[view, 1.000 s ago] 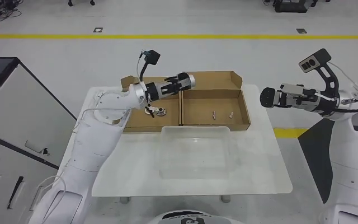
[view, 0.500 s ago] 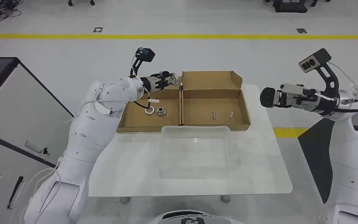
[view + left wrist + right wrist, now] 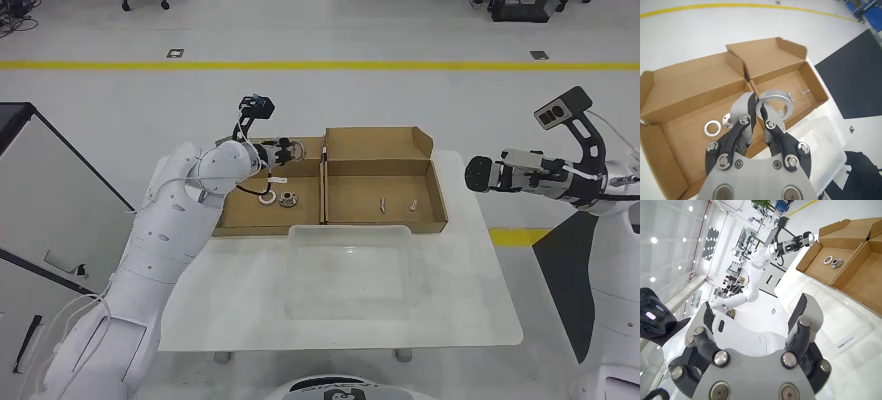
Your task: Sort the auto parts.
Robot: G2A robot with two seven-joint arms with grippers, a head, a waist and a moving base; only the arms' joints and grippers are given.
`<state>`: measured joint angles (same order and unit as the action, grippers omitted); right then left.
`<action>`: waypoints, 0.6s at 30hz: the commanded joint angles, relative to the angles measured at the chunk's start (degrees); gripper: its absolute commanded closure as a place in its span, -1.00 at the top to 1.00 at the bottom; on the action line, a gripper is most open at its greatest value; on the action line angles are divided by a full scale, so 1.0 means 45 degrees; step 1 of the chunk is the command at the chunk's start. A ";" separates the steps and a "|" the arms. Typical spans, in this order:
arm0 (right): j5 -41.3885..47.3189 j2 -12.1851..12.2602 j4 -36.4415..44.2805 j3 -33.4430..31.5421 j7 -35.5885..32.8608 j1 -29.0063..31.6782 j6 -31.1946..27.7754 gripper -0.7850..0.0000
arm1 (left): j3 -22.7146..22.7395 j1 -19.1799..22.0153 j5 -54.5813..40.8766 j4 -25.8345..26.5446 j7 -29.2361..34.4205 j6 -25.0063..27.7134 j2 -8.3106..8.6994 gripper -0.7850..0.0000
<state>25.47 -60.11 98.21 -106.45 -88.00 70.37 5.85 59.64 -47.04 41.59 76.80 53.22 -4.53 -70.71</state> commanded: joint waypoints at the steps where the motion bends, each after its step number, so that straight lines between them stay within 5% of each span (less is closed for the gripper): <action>1: 0.0001 0.0000 0.0000 0.0000 0.0000 0.0000 0.0000 1.00 | -0.0444 0.0388 0.0566 -0.0610 0.0305 -0.0850 -0.0105 -1.00; 8: 0.0001 0.0000 0.0000 0.0000 0.0000 0.0000 0.0000 1.00 | -0.1493 0.1913 0.1341 -0.3555 0.0657 -0.2923 -0.0608 -1.00; 18: 0.0001 0.0000 0.0000 0.0000 0.0000 0.0000 0.0000 1.00 | -0.1994 0.2879 0.1058 -0.6872 0.0550 -0.3293 -0.1110 -1.00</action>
<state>25.47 -60.11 98.21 -106.45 -88.00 70.37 5.85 50.75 -34.28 46.48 47.01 55.70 -19.53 -75.58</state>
